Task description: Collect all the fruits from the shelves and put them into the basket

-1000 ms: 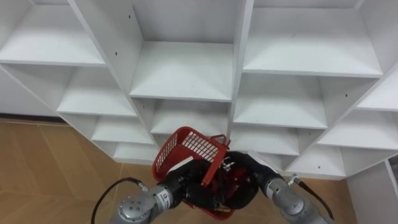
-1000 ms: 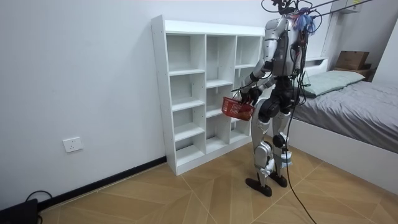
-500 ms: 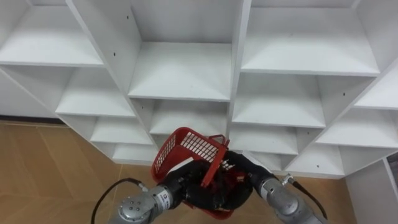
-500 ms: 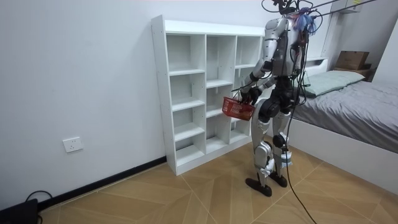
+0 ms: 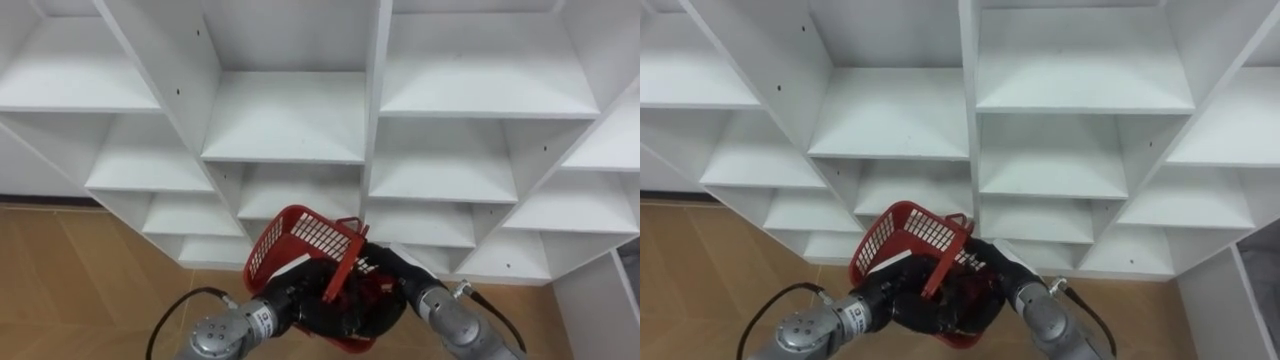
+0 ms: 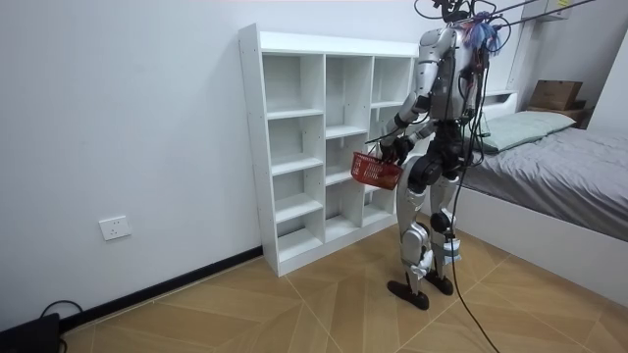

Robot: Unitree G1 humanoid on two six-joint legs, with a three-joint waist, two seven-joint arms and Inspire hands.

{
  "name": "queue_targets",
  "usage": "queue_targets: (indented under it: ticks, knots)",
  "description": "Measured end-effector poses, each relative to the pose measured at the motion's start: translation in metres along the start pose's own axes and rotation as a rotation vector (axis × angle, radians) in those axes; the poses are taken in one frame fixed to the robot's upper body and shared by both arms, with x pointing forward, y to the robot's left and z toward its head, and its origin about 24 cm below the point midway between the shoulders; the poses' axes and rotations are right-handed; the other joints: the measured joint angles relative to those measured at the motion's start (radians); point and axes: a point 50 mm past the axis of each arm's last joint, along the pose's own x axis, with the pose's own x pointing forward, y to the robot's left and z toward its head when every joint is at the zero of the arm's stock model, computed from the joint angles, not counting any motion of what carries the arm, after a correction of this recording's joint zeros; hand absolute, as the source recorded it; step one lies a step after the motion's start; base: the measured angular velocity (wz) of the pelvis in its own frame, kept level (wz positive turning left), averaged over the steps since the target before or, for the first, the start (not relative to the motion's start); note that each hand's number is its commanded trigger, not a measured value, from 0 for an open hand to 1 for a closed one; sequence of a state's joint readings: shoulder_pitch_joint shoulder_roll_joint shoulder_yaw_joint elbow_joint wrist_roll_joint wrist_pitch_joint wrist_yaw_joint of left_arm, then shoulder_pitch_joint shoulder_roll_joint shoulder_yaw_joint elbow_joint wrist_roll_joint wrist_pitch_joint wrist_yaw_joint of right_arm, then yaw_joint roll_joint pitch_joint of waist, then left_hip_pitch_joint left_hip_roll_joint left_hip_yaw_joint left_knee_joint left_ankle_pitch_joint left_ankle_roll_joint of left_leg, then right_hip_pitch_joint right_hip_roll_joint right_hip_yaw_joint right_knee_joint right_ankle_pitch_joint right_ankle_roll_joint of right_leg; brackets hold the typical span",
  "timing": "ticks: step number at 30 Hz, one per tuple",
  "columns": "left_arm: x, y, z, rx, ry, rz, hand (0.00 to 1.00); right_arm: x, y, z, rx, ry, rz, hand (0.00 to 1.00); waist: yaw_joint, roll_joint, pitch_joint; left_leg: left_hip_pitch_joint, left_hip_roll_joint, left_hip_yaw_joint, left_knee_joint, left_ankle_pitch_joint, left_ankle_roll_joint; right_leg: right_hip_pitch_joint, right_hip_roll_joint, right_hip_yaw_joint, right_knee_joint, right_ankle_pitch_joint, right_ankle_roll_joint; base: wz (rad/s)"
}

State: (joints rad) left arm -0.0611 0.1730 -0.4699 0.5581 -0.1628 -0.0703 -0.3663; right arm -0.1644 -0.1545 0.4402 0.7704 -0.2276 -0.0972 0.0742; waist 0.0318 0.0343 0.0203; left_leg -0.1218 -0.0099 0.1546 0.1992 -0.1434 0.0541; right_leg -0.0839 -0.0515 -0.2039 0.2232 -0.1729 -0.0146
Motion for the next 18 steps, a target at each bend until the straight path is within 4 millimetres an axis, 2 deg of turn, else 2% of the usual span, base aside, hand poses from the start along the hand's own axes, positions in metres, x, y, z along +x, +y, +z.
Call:
queue_targets:
  ticks: [6,9,13,14,16,18]
  knots:
    - [-0.003,0.008,0.000,0.002,-0.002,0.039,1.00,0.000,-0.003,0.007,0.010,-0.035,0.018,0.00,0.005,-0.003,-0.0011,0.004,0.002,0.007,-0.001,0.000,0.000,-0.002,0.000,0.005,0.004,0.000,0.000,-0.02]
    - [-0.007,0.016,-0.002,-0.015,-0.002,0.097,1.00,0.000,-0.004,0.011,0.016,-0.053,0.014,0.00,0.007,-0.011,-0.0035,0.011,0.002,0.018,-0.002,0.000,0.000,0.000,-0.001,0.011,0.006,0.000,0.000,-0.09]
    - [-0.013,0.023,-0.016,-0.050,0.044,0.177,1.00,-0.002,-0.002,0.011,0.020,-0.060,0.008,0.00,0.010,-0.030,-0.0045,0.014,0.002,0.023,-0.003,0.000,0.000,0.005,0.000,0.010,-0.003,0.001,0.000,-0.01]
    - [-0.014,0.024,-0.019,-0.056,0.056,0.190,1.00,-0.002,-0.001,0.010,0.021,-0.058,0.008,0.00,0.015,-0.034,-0.0070,0.013,0.002,0.020,-0.003,0.000,0.000,0.005,0.000,0.010,-0.005,0.001,0.000,0.00]
    - [-0.015,0.025,-0.023,-0.064,0.071,0.207,1.00,-0.004,0.001,0.010,0.023,-0.061,0.010,0.00,0.025,-0.040,-0.0106,0.013,0.002,0.019,-0.003,0.000,0.000,0.006,0.000,0.010,-0.005,0.001,0.000,0.03]
    - [-0.017,0.026,-0.027,-0.074,0.086,0.220,1.00,-0.007,0.003,0.010,0.028,-0.070,0.011,0.00,0.027,-0.041,-0.0110,0.015,0.000,0.008,-0.003,0.000,0.000,0.013,0.001,0.005,-0.009,0.001,0.000,0.11]
